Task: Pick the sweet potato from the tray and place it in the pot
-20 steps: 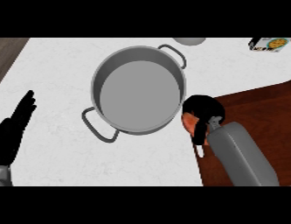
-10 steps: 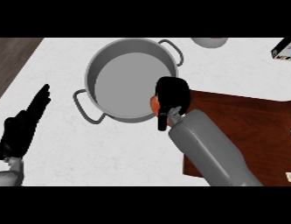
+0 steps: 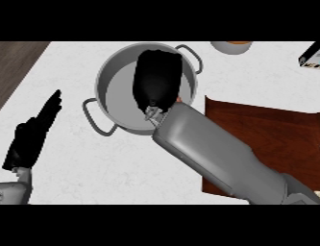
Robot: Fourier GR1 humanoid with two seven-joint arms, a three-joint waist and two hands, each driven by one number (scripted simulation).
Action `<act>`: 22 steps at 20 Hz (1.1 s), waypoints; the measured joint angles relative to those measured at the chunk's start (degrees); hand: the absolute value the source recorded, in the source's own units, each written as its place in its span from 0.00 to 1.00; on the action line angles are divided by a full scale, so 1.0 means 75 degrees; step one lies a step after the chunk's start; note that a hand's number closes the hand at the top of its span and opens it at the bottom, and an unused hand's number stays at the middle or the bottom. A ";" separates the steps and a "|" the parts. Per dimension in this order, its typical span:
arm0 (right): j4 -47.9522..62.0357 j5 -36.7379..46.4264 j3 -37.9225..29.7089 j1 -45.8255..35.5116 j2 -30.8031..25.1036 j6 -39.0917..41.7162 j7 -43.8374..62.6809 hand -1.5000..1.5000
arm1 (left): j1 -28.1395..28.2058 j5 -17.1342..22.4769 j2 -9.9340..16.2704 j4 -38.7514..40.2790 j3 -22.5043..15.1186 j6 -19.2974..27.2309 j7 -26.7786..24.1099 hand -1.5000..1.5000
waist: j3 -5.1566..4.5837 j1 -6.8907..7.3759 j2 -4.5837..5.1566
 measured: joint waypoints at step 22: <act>0.1546 0.0148 -0.0192 -0.2012 -0.0023 -0.2144 0.0486 1.00 | 0.0009 -0.0061 -0.0027 0.0298 0.0305 0.0246 -0.0189 0.50 | 0.0027 -0.0506 0.0118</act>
